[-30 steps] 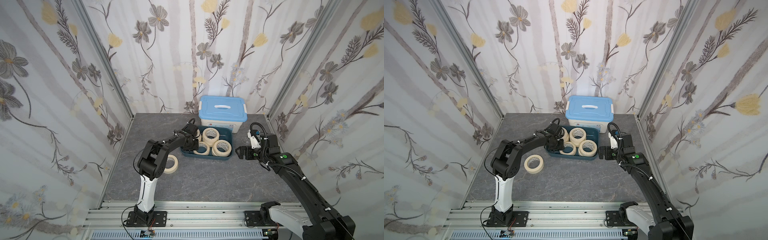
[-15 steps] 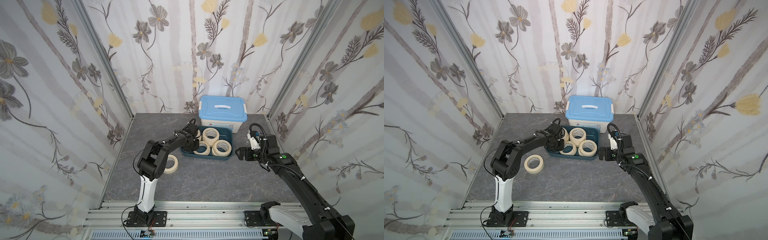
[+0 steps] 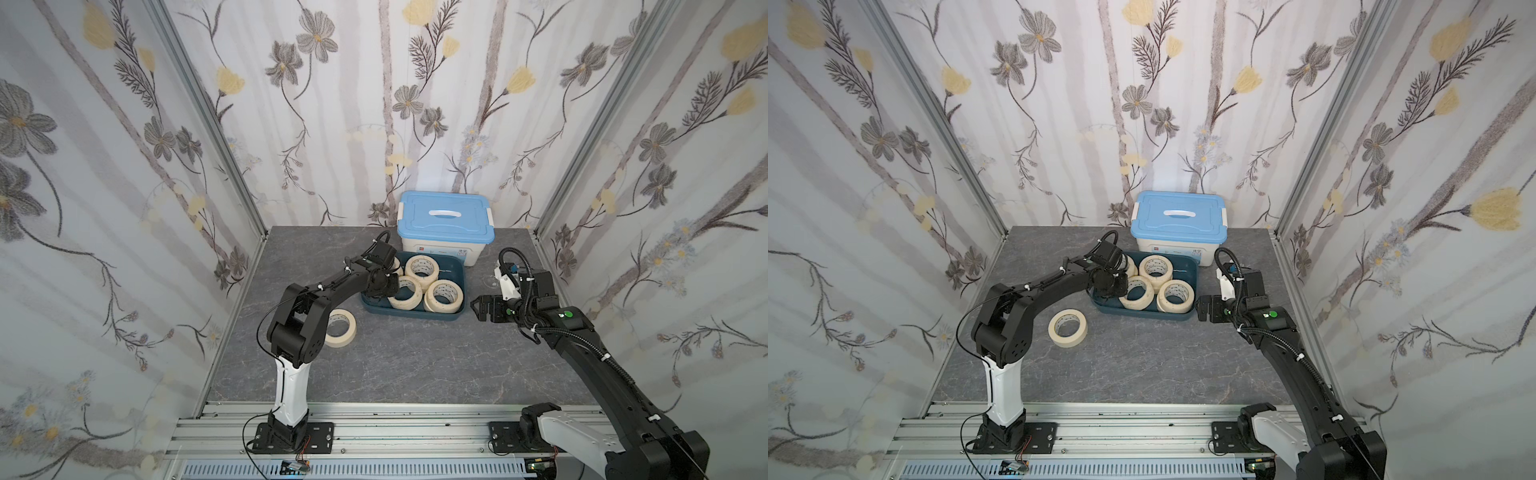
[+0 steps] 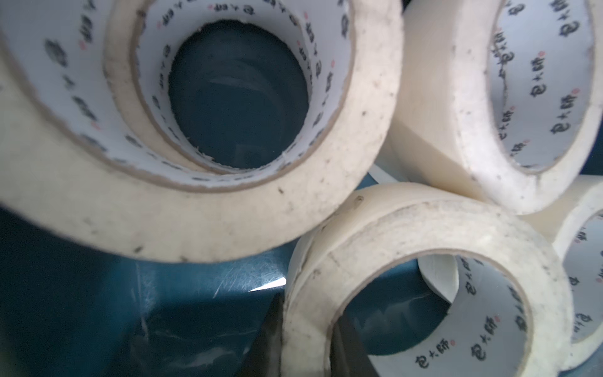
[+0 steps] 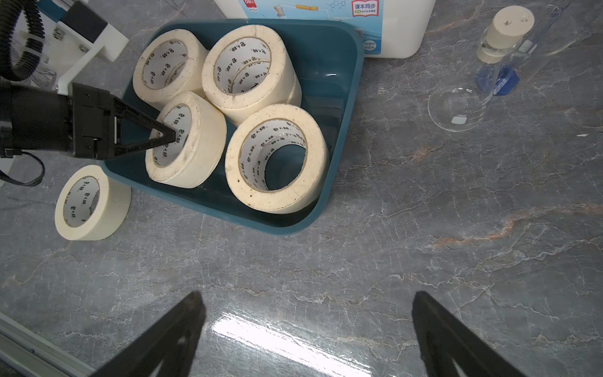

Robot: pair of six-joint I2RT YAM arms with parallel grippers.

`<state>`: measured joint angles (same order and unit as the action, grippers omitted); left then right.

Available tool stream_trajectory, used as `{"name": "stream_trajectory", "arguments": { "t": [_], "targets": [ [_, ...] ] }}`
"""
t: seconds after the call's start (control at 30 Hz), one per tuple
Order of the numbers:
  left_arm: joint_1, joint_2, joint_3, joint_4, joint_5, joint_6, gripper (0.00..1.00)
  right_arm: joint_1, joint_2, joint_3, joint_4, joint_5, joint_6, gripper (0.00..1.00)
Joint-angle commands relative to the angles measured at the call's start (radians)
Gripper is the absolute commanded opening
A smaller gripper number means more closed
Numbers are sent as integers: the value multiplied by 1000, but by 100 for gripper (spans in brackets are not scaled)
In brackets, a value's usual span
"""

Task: Take out the art tape in the storage box
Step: Pick up the art tape from the storage box.

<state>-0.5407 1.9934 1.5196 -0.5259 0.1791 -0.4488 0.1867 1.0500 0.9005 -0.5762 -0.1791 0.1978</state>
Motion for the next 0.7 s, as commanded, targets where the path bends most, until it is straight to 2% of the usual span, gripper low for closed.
{"name": "stream_trajectory", "arguments": {
  "t": [0.0,0.67],
  "targets": [
    [-1,-34,-2,25,6,-4,8,0,-7,0,15,13,2,100],
    [-1,-268,-132,-29,-26,16,6,0,-6,5,15,8,6,100]
  ]
}}
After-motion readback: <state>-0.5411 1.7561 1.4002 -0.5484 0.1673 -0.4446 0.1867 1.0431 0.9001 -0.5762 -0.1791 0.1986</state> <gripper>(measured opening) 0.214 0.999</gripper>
